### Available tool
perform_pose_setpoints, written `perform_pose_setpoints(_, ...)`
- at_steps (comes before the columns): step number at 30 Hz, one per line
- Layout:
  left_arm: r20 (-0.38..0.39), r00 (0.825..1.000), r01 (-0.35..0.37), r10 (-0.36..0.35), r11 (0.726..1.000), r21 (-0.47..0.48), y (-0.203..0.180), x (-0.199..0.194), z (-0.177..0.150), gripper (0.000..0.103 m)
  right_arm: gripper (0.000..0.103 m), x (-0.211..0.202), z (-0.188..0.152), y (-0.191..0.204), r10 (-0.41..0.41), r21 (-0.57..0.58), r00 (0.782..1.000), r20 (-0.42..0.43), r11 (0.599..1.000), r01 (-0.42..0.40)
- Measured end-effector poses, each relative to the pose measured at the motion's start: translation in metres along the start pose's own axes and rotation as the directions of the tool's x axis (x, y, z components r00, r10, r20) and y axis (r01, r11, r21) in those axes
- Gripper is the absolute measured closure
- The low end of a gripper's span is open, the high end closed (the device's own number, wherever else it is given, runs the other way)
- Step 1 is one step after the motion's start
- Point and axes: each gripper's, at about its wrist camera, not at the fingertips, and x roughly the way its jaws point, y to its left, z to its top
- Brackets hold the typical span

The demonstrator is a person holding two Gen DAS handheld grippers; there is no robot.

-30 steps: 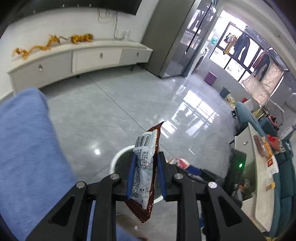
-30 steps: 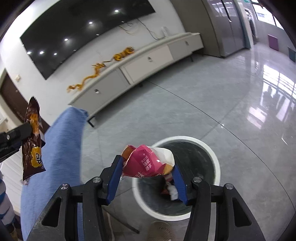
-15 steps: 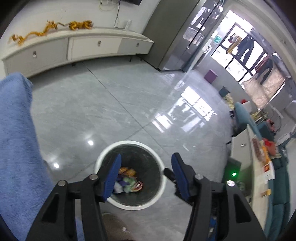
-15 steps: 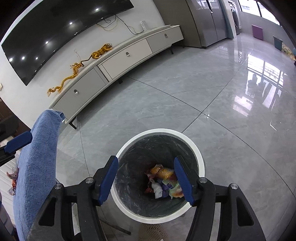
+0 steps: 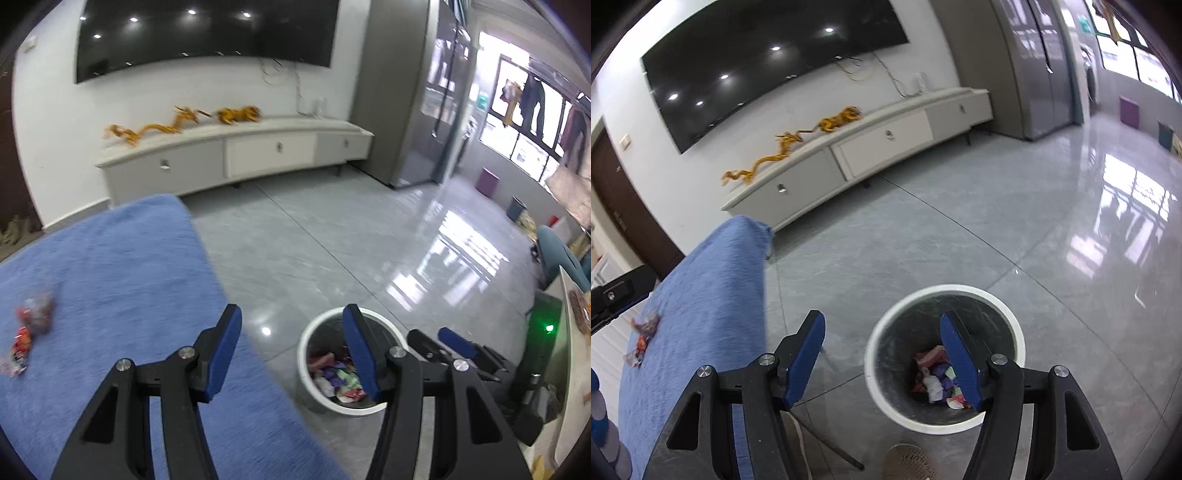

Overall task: Collect trash
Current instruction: 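Move both open grippers back to the last red wrapper on the towel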

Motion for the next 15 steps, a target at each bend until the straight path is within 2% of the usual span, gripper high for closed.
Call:
perform_pose_setpoints(5, 0.056, 0.996, -0.060, 0.063, 0.997, -0.042, 0.030, -0.044, -0.011, 0.043, 0.038, -0.023, 0.002, 0.035, 0.028, -0.077, 0.999, 0.026, 0.997, -0.026)
perform_pose_setpoints(11, 0.134, 0.982, -0.122, 0.131, 0.990, -0.076, 0.059, -0.095, -0.022, 0.040, 0.038, -0.052, 0.002, 0.076, 0.061, -0.150, 0.996, 0.063, 0.987, -0.050)
perform_pose_setpoints(15, 0.162, 0.975, -0.136, 0.153, 0.985, -0.109, 0.077, -0.124, -0.037, 0.040, 0.037, -0.069, 0.001, 0.101, 0.082, -0.195, 0.993, 0.085, 0.979, -0.064)
